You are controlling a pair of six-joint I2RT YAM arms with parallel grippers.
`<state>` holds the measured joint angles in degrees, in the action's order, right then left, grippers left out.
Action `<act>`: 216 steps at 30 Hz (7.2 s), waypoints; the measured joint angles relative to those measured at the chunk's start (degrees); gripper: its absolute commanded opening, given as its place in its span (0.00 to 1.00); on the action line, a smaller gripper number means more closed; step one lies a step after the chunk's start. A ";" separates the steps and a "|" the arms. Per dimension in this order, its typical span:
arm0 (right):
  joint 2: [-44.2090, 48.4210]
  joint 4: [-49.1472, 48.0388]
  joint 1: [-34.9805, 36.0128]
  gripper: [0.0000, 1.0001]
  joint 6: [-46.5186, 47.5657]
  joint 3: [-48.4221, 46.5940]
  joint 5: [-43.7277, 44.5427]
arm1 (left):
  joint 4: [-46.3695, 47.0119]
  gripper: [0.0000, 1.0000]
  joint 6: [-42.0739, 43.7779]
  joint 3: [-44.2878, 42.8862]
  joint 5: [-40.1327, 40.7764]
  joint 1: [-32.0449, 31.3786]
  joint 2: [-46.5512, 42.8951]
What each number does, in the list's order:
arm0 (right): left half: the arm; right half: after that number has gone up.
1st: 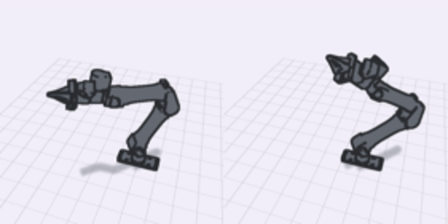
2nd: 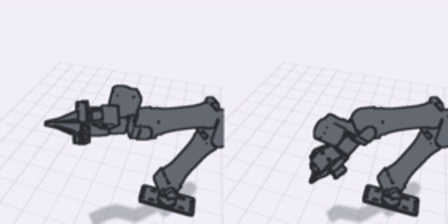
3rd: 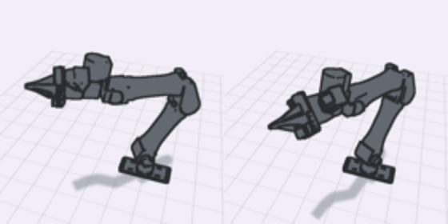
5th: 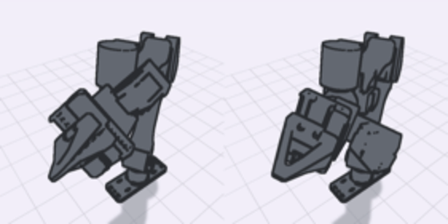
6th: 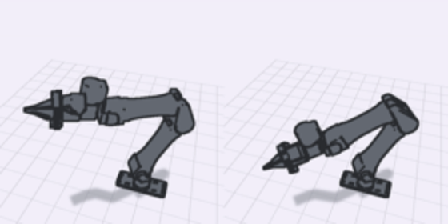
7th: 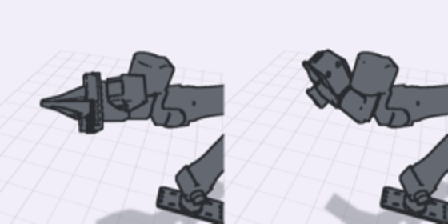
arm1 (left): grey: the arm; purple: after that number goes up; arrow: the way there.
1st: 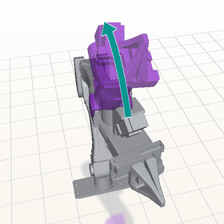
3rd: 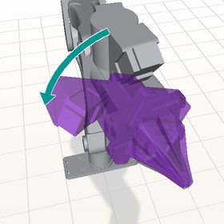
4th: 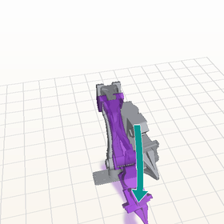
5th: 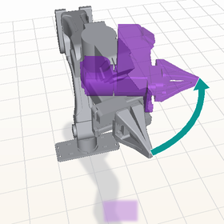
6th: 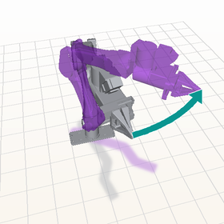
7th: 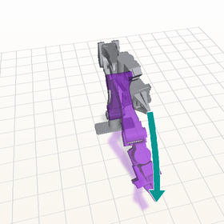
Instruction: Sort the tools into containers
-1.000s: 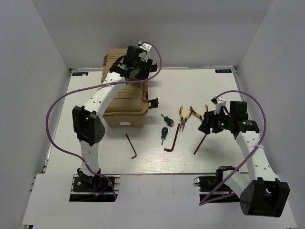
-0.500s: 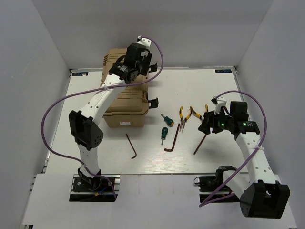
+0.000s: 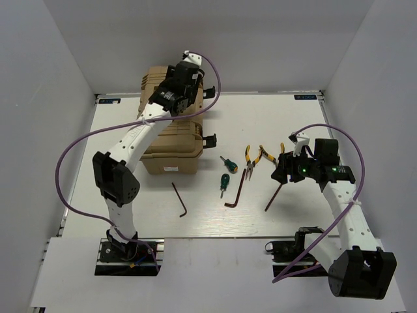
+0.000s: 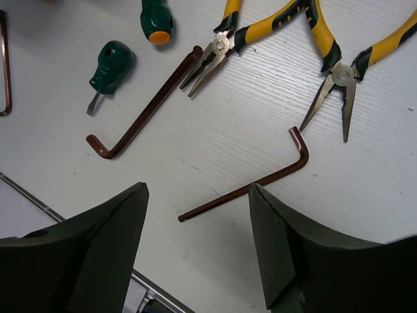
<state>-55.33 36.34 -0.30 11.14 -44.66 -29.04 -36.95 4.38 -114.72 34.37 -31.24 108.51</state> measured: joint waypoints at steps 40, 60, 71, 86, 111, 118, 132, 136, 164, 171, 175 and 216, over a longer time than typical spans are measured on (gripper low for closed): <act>-9.77 2.67 2.89 0.78 3.67 -4.22 -10.23 | -7.08 0.00 -6.93 -1.29 -5.99 6.51 2.12; -51.63 -17.49 24.04 0.73 -24.00 -41.53 -17.53 | -8.94 0.00 -10.08 6.43 -7.63 9.44 -10.21; -55.34 -16.39 25.94 0.63 -25.51 -42.56 -11.89 | -7.69 0.00 -9.73 7.48 -10.16 10.97 -10.71; -55.41 -12.68 29.83 0.39 -25.53 -42.53 -11.98 | -4.63 0.00 -10.19 10.21 -14.58 13.70 -12.41; -52.96 -18.73 29.99 0.00 -29.59 -38.66 -5.84 | 0.94 0.00 -13.35 22.95 -14.88 21.75 -25.35; -51.98 -21.38 29.64 0.00 -30.62 -36.61 -5.42 | 1.38 0.00 -14.01 24.28 -15.58 24.20 -26.99; -51.41 -24.90 26.69 0.00 -32.09 -34.60 -5.68 | 2.67 0.03 -16.83 28.85 -18.73 29.94 -31.36; -51.25 -25.57 25.99 0.00 -32.44 -34.16 -6.10 | 3.06 0.14 -18.51 30.56 -20.48 31.61 -32.89; -50.88 -26.95 20.74 0.00 -33.46 -32.37 -8.96 | 0.44 0.66 -21.79 40.54 -22.51 38.12 -43.30; -50.88 -26.93 20.09 0.00 -33.42 -32.35 -9.27 | -1.09 0.75 -22.45 40.96 -22.18 38.29 -44.41; -50.88 -26.86 19.39 0.00 -33.38 -32.28 -9.77 | -4.72 0.81 -24.81 41.07 -21.40 38.32 -46.42; -30.16 16.81 23.87 0.68 43.23 -45.46 -19.80 | -3.30 0.28 -34.49 46.29 -22.53 41.51 -65.35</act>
<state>-85.49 53.15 23.57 54.37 -90.13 -48.84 -40.25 -30.11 -68.42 11.84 10.26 43.16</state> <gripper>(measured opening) 0.654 0.270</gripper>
